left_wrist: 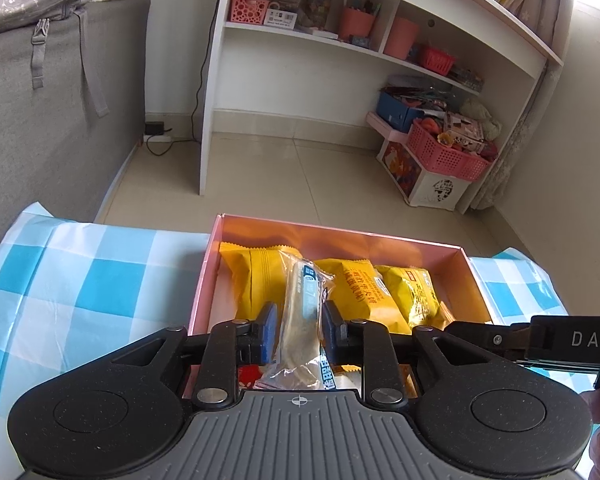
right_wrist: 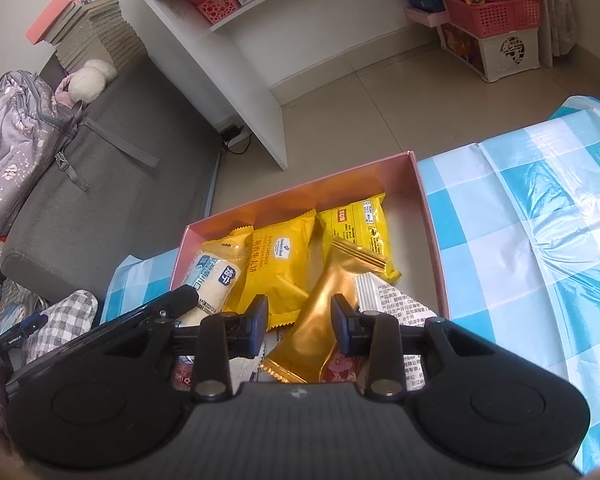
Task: Organize snacks
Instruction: 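Carry the bread packet and gold packet into the pink box and open both tools, then withdraw both tools from the box back over the remaining snacks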
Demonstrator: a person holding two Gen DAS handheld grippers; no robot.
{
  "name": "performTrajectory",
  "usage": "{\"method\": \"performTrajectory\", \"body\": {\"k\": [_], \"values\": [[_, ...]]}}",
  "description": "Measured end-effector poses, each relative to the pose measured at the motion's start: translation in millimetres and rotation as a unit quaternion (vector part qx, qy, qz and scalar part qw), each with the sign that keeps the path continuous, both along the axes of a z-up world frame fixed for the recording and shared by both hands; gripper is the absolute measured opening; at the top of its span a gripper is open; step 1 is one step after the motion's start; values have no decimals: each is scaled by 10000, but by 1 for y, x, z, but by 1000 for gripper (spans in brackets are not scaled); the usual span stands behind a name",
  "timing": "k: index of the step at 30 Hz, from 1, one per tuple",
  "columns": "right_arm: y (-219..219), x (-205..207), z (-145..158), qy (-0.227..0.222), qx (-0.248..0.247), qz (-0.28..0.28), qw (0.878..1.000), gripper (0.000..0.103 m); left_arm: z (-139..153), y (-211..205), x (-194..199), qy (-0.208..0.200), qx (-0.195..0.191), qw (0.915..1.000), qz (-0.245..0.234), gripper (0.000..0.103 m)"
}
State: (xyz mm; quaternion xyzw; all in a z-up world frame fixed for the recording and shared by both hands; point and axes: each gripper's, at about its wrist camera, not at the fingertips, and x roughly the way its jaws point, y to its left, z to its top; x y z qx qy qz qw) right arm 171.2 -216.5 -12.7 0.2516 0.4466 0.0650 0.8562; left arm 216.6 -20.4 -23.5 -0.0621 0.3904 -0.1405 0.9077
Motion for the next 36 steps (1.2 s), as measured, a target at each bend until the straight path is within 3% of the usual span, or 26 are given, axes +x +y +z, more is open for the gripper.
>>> {"method": "performTrajectory", "body": {"k": [5, 11, 19, 27, 36], "values": [[4, -8, 9, -47, -75, 9, 10000, 43, 9, 3, -17, -114, 192, 9997, -40, 51], [3, -23, 25, -132, -270, -4, 9995, 61, 16, 5, -41, -111, 285, 9995, -121, 66], [-4, -50, 32, -114, -501, -66, 9987, 77, 19, 9, -79, -40, 472, 9987, -211, 78], [-10, -83, 31, 10, -714, -126, 9974, 86, 15, 11, -120, 138, 617, 9978, -217, 89], [-14, -115, 19, 90, -1024, -156, 9946, 93, 1, -3, -152, 315, 713, 9962, -379, 91]]}}
